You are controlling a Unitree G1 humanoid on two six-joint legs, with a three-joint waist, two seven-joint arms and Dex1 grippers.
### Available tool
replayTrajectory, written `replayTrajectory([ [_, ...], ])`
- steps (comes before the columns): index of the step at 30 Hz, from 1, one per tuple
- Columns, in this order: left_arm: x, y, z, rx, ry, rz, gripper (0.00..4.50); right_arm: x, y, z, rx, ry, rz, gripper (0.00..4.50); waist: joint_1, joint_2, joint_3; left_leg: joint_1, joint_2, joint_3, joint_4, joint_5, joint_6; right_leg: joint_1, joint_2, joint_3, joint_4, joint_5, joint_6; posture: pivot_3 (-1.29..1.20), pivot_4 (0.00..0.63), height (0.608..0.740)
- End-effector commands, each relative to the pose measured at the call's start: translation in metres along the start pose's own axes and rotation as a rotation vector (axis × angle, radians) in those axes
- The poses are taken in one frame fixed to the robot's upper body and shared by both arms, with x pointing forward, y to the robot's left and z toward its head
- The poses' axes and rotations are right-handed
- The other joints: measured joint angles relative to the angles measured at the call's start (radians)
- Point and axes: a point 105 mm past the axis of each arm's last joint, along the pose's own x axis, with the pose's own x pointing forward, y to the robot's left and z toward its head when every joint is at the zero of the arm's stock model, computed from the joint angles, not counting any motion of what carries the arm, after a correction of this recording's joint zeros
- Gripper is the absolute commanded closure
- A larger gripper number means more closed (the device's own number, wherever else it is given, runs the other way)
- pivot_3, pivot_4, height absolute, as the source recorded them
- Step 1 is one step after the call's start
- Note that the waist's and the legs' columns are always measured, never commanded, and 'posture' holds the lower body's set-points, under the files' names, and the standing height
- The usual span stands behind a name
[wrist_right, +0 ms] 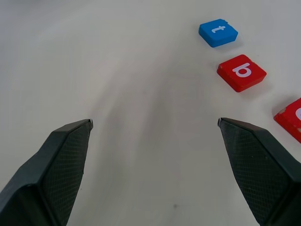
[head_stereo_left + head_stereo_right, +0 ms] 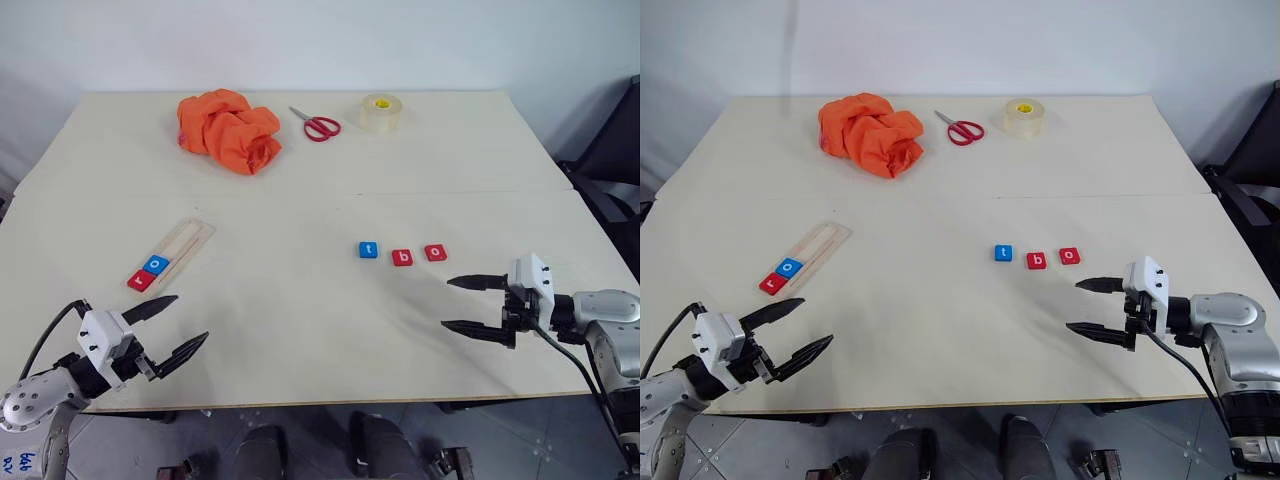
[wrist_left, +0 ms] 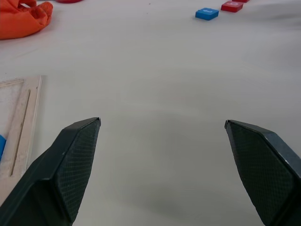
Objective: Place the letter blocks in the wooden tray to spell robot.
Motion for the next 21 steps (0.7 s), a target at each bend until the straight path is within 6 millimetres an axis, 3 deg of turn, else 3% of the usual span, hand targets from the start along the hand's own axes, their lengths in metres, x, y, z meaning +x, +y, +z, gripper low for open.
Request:
replayTrajectory([
  [1,0.001,0.007,0.01,0.009,-0.023,0.054,0.0,-0.003,-0.006,0.014,-0.034,-0.035,-0.02,0.03,0.0,0.0,0.0,0.0,0.0,0.0,0.0,0.0,0.0,0.0,0.0,0.0,0.0,0.0,0.0,0.0,0.15,0.74],
  [8,-0.003,0.012,0.009,-0.018,0.02,0.123,0.0,0.006,-0.012,0.023,-0.046,-0.057,-0.004,0.03,-0.001,0.0,0.0,0.0,0.001,0.0,0.0,0.0,-0.001,0.0,0.001,0.0,0.0,0.0,0.0,0.0,0.15,0.74],
  [13,-0.042,0.017,-0.007,-0.056,0.171,0.227,0.0,0.015,-0.016,0.031,-0.058,-0.076,0.028,0.03,-0.005,0.0,0.0,0.001,0.005,0.003,0.001,-0.002,-0.003,-0.001,0.005,0.004,0.0,0.0,-0.001,0.0,0.15,0.74],
  [15,-0.051,0.017,-0.003,-0.072,0.158,0.236,0.0,0.017,-0.016,0.032,-0.061,-0.078,0.035,0.03,-0.004,0.0,0.0,0.0,0.007,0.004,0.001,-0.003,-0.003,-0.002,0.008,0.004,0.0,-0.001,-0.002,0.0,0.15,0.74],
  [19,-0.094,0.029,-0.001,-0.072,0.21,0.369,0.0,0.023,-0.02,0.037,-0.066,-0.087,0.063,0.03,-0.003,0.0,0.0,0.0,0.009,0.004,0.001,-0.003,-0.005,-0.004,0.009,0.004,0.001,-0.002,-0.004,0.0,0.15,0.74],
  [21,-0.104,0.029,-0.002,-0.083,0.222,0.389,0.0,0.026,-0.022,0.038,-0.07,-0.087,0.074,0.03,-0.004,0.0,0.0,0.0,0.009,0.005,0.001,-0.004,-0.005,-0.004,0.009,0.005,0.001,-0.002,-0.004,0.0,0.15,0.74],
])
